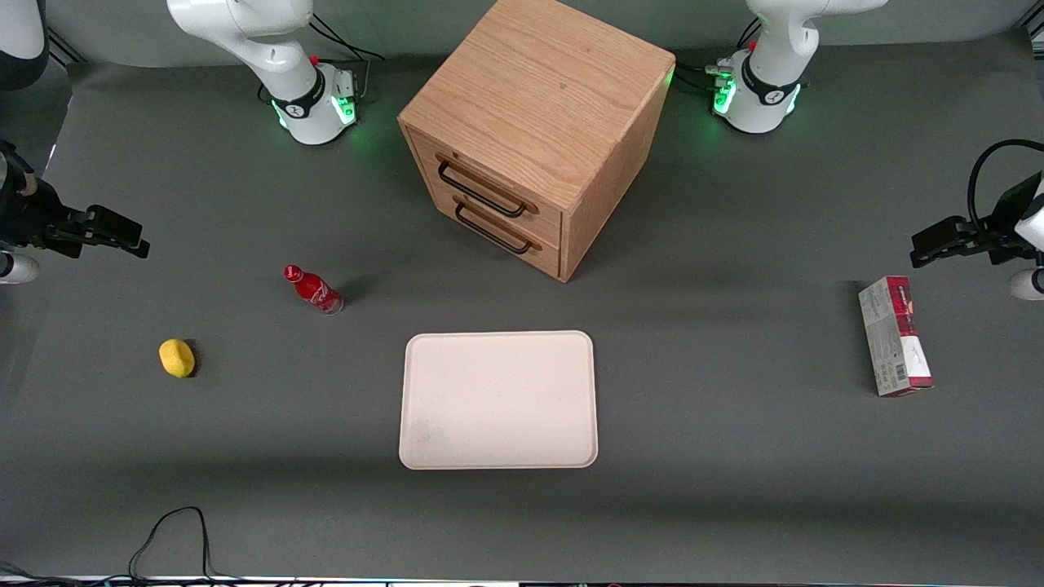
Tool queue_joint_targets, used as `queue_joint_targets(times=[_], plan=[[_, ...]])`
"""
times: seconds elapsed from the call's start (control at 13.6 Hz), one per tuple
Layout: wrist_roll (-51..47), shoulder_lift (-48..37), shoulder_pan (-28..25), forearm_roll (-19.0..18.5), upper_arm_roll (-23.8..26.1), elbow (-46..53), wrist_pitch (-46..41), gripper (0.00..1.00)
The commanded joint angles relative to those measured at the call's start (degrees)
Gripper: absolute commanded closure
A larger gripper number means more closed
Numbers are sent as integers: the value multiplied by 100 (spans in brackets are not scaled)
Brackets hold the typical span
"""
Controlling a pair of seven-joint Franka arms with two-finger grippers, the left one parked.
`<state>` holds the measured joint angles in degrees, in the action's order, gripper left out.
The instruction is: Open upper drawer
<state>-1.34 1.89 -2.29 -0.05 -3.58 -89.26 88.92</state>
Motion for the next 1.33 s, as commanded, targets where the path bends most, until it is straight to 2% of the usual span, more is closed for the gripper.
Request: queue_joint_targets(times=[0.0,0.44,0.74,0.96,1.25], plan=[[11,48,-61,-65,-55,85,11,0],[46,84,-130,-3,67,190,11,0],[563,425,-1016,32,218,610,29,0],[1467,751,-1737,32,218,937,20,0],[1531,1015,-2897,32,261,963,38,0]])
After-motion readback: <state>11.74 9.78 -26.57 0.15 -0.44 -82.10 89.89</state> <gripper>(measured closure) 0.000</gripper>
